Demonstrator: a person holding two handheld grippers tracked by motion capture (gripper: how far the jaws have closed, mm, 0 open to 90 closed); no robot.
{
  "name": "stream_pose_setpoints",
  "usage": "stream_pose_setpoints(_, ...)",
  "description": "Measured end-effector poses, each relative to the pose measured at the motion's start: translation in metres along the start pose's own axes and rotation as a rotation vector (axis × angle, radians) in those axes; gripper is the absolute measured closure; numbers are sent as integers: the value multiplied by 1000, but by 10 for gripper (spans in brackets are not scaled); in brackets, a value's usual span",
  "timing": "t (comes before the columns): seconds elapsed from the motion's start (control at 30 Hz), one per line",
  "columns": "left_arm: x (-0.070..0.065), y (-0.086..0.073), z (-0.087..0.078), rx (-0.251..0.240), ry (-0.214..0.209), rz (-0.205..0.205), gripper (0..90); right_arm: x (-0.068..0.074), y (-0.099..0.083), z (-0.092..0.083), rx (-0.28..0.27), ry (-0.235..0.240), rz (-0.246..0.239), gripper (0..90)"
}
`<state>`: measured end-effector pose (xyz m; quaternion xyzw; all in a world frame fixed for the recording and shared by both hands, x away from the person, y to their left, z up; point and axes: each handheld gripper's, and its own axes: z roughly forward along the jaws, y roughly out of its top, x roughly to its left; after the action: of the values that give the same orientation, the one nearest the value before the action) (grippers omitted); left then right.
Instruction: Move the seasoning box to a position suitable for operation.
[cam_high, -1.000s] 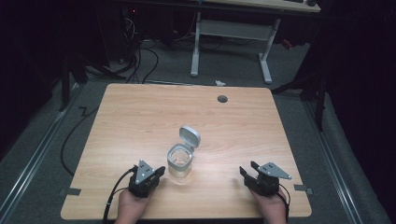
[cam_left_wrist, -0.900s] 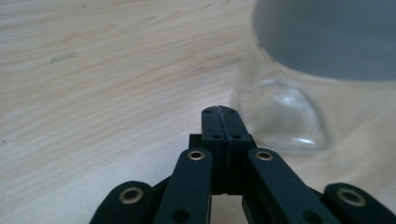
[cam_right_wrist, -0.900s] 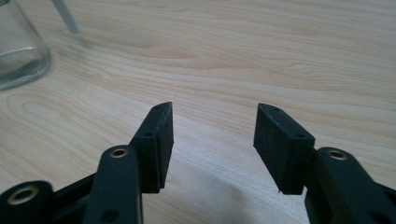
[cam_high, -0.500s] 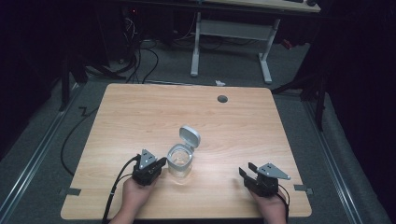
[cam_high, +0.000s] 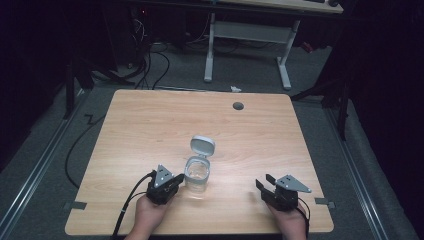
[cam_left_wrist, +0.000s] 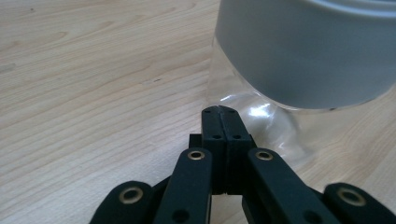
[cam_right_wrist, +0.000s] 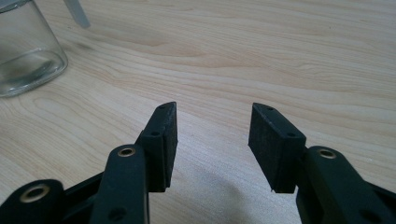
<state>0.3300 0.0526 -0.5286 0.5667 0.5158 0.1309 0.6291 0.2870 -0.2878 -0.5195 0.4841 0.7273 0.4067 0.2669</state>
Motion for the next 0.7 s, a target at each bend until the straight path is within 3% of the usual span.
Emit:
stream_pose_setpoints(0.43,-8,-6,-1,-2,-18,2,900,0,1,2,22,26,-4,538)
stream_pose_setpoints(0.7,-8,-8,-4,-6,-15,1,900,2,1,3,8,35,-25,569)
